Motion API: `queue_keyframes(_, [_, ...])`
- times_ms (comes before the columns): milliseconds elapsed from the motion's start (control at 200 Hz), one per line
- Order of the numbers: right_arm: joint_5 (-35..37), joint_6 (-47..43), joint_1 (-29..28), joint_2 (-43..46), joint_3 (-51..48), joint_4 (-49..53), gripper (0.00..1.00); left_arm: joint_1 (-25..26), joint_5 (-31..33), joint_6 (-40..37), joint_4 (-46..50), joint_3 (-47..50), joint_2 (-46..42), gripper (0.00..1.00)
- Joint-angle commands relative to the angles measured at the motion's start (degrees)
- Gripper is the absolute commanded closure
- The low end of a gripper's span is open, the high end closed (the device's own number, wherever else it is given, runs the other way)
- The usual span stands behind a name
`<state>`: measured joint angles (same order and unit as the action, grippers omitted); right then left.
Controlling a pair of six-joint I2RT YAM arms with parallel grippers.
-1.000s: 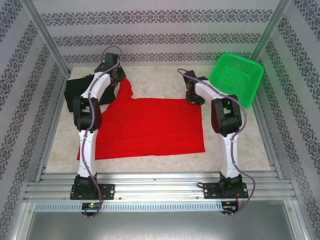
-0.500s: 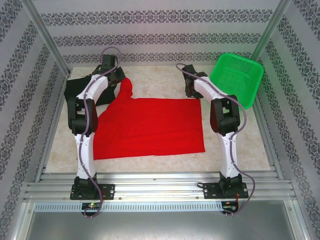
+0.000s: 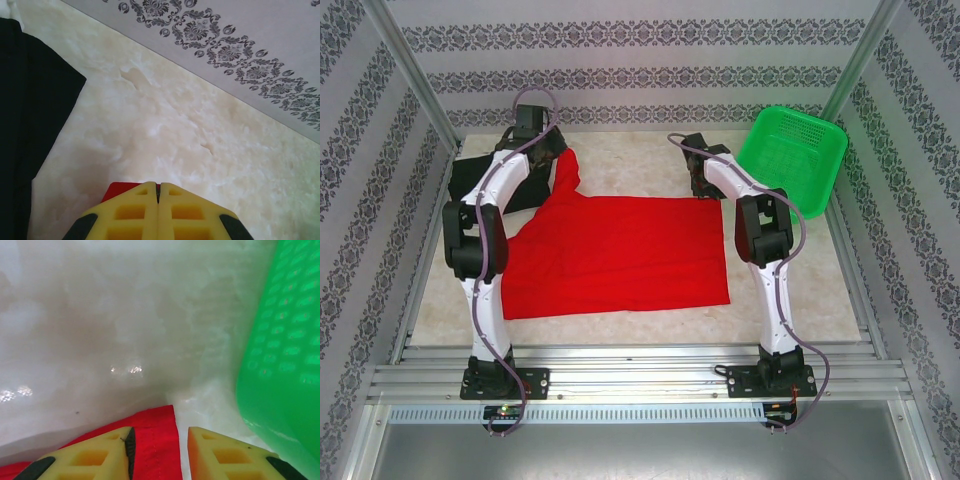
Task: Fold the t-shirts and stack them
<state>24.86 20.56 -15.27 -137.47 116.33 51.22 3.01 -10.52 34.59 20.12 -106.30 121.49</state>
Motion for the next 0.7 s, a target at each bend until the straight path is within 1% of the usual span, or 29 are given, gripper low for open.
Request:
queue_keyframes(0, [2.9, -0.1, -0.7, -1.6, 1.5, 4.2, 0.67, -0.9, -0.5, 0.4, -3.1, 1.4, -2.7, 1.00])
queue_keyframes(230, [3.6, 1.0, -0.6, -2.3, 1.6, 5.4, 0.74, -1.0, -1.2, 1.2, -4.5, 2.9, -4.3, 1.00])
queue_keyframes(310, [3.8, 1.0, -0.7, -2.8, 2.4, 5.9, 0.75, -1.0, -1.3, 1.3, -5.0, 3.4, -5.1, 1.00])
queue_keyframes(410, [3.0, 0.1, -0.7, -3.6, 3.6, 6.6, 0.79, -0.9, -0.8, 1.4, -5.4, 4.3, -6.6, 1.00])
queue_keyframes(560, [4.2, -0.1, -1.5, -4.3, 4.6, 6.9, 0.80, -1.0, -0.5, 1.6, -6.7, 7.1, -9.5, 1.00])
queue_keyframes(694, [4.7, 1.0, -1.5, -4.1, 4.3, 7.0, 0.72, -1.0, -0.5, 2.2, -7.3, 9.4, -11.5, 1.00])
